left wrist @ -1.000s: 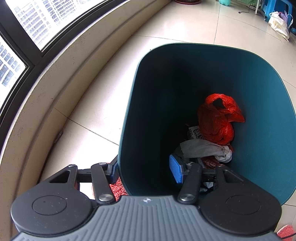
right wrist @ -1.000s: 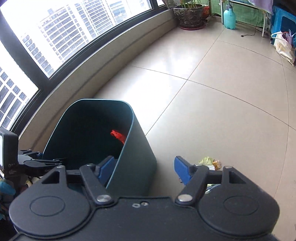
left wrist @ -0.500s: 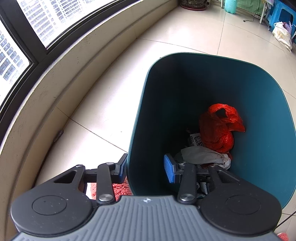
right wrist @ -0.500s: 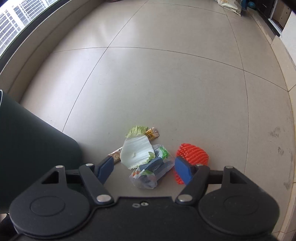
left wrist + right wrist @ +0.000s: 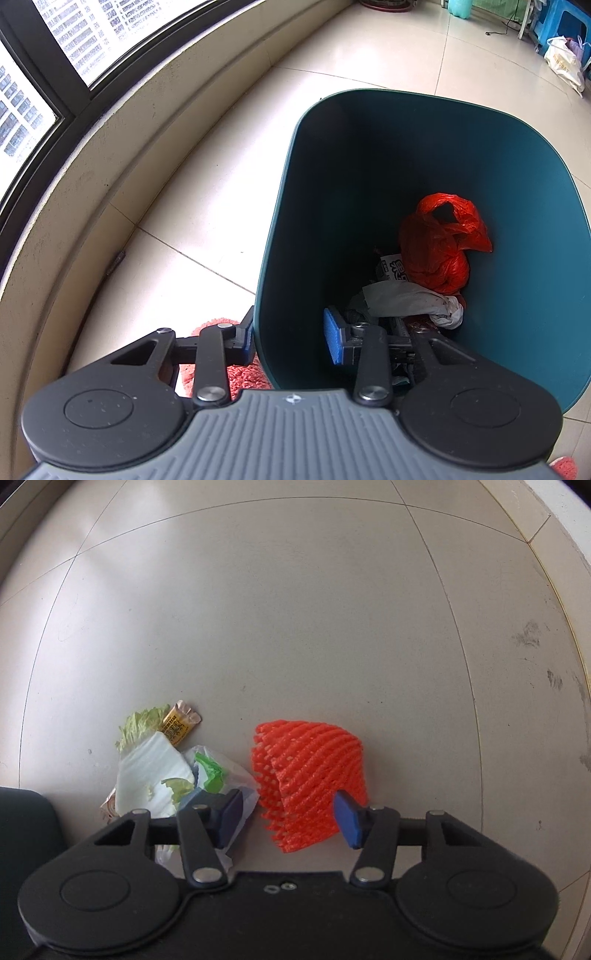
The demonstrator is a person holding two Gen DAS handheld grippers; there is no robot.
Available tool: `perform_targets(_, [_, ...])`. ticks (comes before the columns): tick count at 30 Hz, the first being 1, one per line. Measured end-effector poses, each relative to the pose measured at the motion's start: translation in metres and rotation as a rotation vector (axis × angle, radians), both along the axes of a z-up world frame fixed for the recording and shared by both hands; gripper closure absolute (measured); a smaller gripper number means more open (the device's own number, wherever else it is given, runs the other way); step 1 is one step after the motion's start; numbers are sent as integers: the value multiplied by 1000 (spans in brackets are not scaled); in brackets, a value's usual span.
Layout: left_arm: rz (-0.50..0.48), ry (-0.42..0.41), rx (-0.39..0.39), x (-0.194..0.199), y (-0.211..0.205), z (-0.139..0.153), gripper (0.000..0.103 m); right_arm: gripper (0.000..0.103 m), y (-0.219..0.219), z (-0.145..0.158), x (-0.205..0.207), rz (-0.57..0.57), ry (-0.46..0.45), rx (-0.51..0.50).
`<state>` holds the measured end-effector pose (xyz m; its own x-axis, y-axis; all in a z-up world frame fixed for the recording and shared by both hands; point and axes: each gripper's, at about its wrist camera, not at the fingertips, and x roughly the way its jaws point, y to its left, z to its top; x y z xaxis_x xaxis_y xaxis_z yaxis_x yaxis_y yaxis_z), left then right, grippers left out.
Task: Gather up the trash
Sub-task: 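Move the right gripper to the pile and grasp the orange mesh net, then carry the orange mesh net over the teal bin and lower it inside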
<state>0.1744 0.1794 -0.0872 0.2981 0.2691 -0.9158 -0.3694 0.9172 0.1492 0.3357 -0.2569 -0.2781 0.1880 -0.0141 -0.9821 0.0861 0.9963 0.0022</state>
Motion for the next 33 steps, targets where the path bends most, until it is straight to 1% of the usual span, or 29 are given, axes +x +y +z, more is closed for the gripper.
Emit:
perform_targets(1, [-1, 1, 2, 1, -1, -1, 67, 75, 0, -2, -1, 7, 2, -18])
perform_targets(3, [0, 0, 1, 1, 0, -1, 67, 79, 0, -2, -4, 21, -2, -31])
perform_targets(4, [1, 0, 0, 1, 0, -1, 67, 84, -1, -1, -5, 24, -6, -34])
perform_targets(6, [1, 0, -1, 0, 0, -2, 67, 86, -2, 5, -8, 38, -13, -45])
perform_targets(8, [0, 0, 0, 0, -1, -2, 68, 96, -3, 12, -6, 57, -26, -60])
perform_targets(12, [-2, 1, 5, 1, -1, -3, 68, 100, -4, 31, -9, 86, -56, -60])
perform_targets(16, [-6, 1, 16, 1, -3, -4, 68, 101, 5, 64, -14, 206, -105, -109])
perform_targets(18, [-7, 1, 19, 1, -3, -4, 68, 101, 11, 82, -17, 254, -126, -111])
perform_targets(20, [-5, 1, 16, 1, -3, -4, 68, 101, 18, 102, -23, 300, -153, -88])
perform_targets(24, [2, -1, 4, 1, -1, -4, 68, 101, 33, 147, -38, 371, -222, -5])
perform_targets(28, [-3, 1, 12, 1, -1, -4, 68, 101, 54, 191, -57, 438, -297, 76])
perform_targets(30, [-3, 1, 13, 1, -2, -4, 68, 101, 68, 214, -67, 475, -331, 130])
perform_targets(33, [-2, 5, 7, 1, -1, -5, 68, 101, 89, 244, -83, 541, -379, 185])
